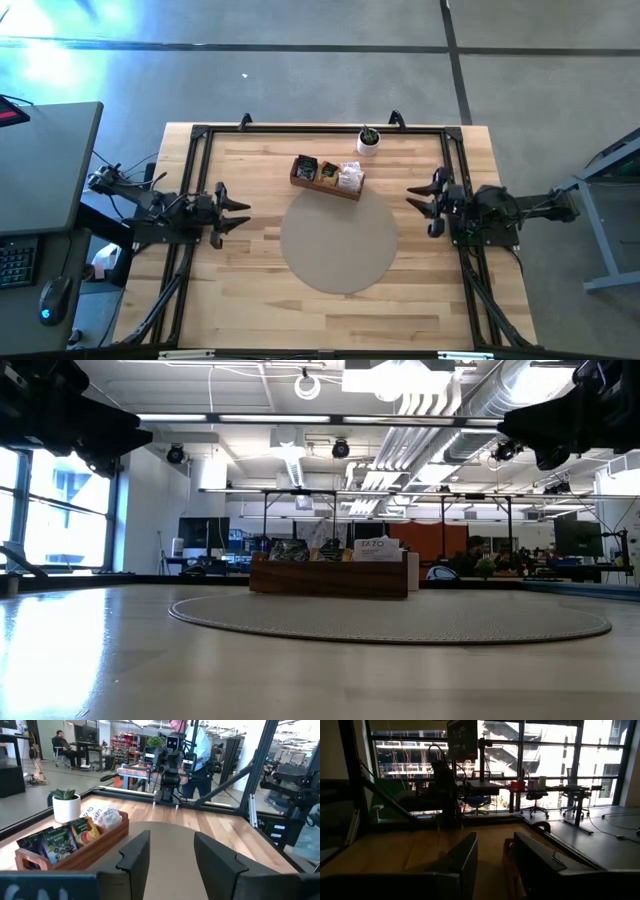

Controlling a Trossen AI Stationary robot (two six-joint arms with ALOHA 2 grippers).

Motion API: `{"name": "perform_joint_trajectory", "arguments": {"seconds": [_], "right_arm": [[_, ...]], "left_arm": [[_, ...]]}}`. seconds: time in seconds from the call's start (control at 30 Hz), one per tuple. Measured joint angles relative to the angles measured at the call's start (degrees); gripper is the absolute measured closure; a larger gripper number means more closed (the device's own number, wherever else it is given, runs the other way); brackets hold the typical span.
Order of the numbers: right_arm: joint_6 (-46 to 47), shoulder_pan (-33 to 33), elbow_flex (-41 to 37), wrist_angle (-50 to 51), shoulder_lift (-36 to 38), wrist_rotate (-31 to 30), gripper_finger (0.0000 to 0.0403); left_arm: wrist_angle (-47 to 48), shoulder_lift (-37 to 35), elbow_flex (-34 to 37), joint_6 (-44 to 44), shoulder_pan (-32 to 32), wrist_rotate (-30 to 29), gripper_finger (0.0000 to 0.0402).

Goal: Pick & Place Tea
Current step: Return to Home Position

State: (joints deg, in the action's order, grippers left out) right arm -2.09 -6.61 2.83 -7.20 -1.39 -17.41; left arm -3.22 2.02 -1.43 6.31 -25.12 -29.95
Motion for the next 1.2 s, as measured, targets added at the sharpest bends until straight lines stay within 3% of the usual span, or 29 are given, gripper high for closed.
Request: {"name": "perform_joint_trajectory", "arguments": {"seconds": [0.43, 1.2], "right_arm": [[8.61, 0.0, 0.0, 7.06, -2.42, 0.0, 0.0279], [6.53, 0.0, 0.0, 7.41, -2.4, -0.01, 0.0279]], "left_arm": [[0.14, 0.0, -0.04, 0.01, 0.0, -0.02, 0.025], [0.17, 0.0, -0.07, 0.0, 0.0, -0.02, 0.025]]}}
